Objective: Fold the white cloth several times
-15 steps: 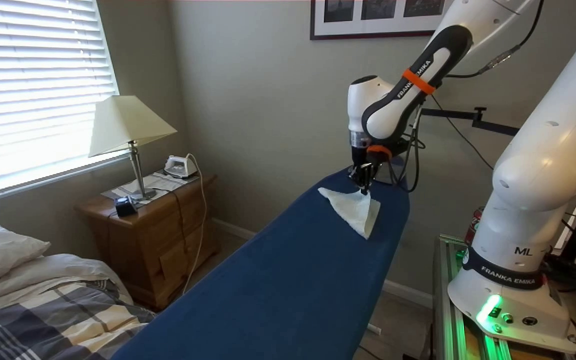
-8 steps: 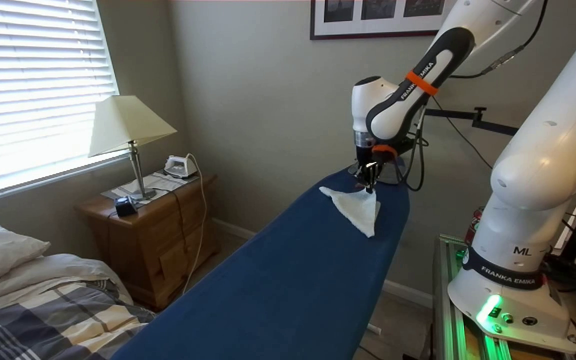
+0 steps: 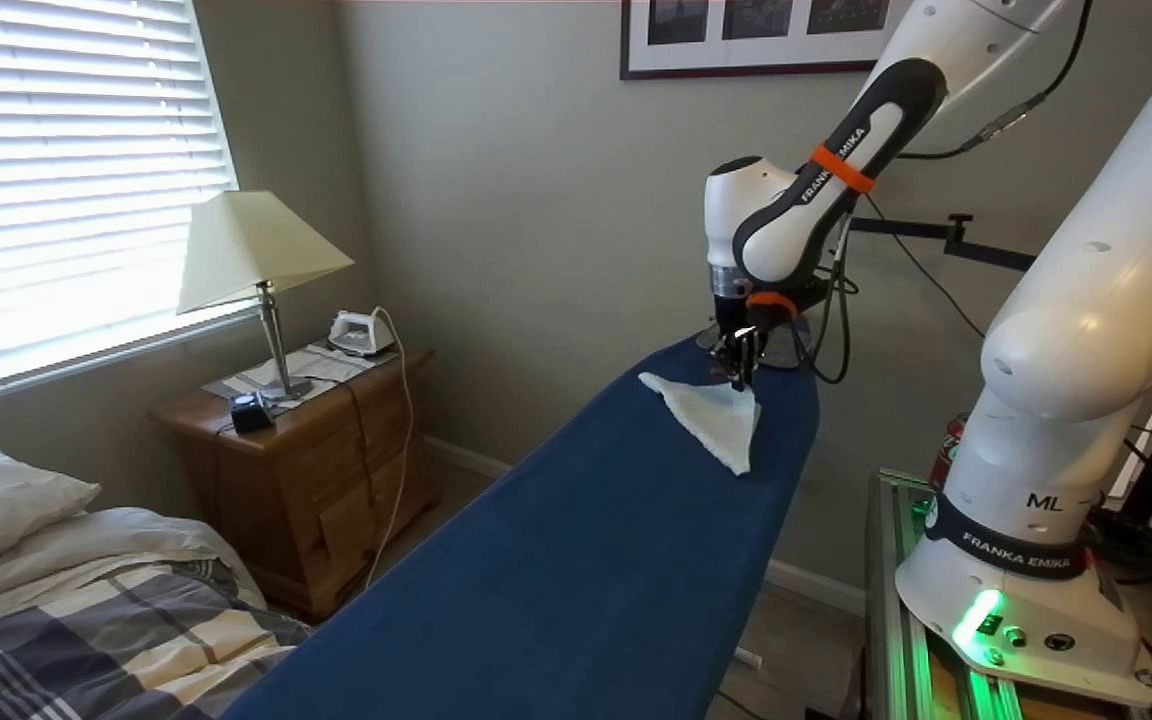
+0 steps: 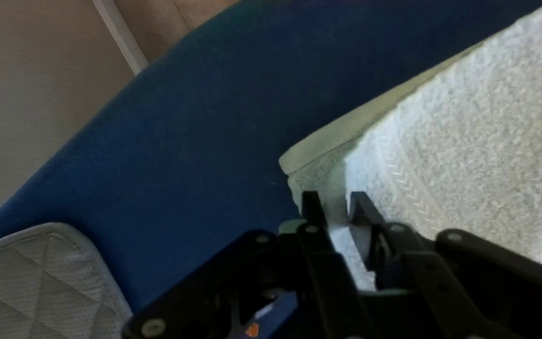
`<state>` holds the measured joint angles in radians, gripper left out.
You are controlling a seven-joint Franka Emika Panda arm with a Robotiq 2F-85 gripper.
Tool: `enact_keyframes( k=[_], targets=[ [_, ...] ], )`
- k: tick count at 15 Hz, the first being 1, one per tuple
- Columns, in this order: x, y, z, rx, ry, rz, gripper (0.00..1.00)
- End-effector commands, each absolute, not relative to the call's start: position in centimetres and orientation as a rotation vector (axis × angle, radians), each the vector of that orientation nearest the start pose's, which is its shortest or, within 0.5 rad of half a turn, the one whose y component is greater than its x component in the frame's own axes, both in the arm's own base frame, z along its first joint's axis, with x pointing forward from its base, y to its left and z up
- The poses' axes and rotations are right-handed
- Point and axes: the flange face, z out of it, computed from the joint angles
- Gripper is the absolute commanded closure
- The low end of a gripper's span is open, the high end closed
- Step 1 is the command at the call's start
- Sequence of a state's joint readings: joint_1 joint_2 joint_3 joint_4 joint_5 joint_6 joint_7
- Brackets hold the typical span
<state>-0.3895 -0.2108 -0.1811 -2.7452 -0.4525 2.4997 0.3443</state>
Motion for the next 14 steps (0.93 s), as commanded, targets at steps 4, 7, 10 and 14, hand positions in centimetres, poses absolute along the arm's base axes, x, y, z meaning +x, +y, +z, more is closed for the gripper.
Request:
enact_keyframes(
  k=[4,7,10,14],
  targets=[
    [33.4,-19.8,29.1,-3.263,0.850,0.021,0.24],
    [34.4,-18.2,29.7,-3.238,0.826,-0.024,0.03],
    [35.3,-15.6,29.9,-3.189,0.804,-0.004,0.00],
    [36.2,-12.0,29.4,-3.093,0.862,0.079,0.00]
  ],
)
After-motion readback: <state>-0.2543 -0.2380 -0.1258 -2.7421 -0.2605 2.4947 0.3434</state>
